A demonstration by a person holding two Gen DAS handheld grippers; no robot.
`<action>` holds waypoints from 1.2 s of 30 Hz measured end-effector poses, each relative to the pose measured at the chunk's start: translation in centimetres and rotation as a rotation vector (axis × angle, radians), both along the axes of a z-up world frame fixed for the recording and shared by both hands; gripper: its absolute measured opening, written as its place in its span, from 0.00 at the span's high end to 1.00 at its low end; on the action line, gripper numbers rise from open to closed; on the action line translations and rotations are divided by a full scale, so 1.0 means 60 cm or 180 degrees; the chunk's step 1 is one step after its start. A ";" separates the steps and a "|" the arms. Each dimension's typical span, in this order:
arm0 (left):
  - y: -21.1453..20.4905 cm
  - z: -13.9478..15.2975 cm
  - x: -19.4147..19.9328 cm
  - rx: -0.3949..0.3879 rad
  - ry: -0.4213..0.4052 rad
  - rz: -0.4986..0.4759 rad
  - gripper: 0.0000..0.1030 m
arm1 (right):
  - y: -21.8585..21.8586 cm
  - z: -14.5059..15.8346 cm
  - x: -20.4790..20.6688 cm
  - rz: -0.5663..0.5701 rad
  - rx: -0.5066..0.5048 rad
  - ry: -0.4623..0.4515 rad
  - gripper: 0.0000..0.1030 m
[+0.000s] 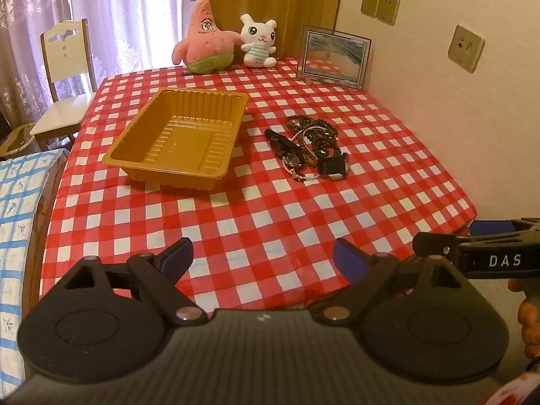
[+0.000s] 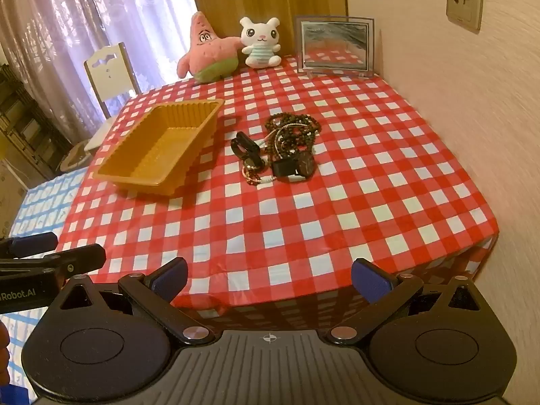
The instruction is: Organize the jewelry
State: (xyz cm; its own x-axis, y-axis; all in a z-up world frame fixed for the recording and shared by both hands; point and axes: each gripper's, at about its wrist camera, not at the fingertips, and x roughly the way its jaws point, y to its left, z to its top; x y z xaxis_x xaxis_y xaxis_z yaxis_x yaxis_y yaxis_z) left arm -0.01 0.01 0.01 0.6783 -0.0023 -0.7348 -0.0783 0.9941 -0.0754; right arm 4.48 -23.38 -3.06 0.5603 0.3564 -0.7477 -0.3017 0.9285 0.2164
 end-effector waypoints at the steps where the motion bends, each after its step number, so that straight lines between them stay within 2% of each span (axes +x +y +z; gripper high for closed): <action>1: 0.000 0.000 0.000 0.0003 -0.0002 0.0000 0.14 | 0.000 0.000 0.000 0.0002 0.0007 -0.0005 0.00; 36: 0.000 0.000 0.000 0.0009 0.0011 -0.0001 0.14 | 0.008 0.001 0.009 0.0010 0.0006 -0.0009 0.00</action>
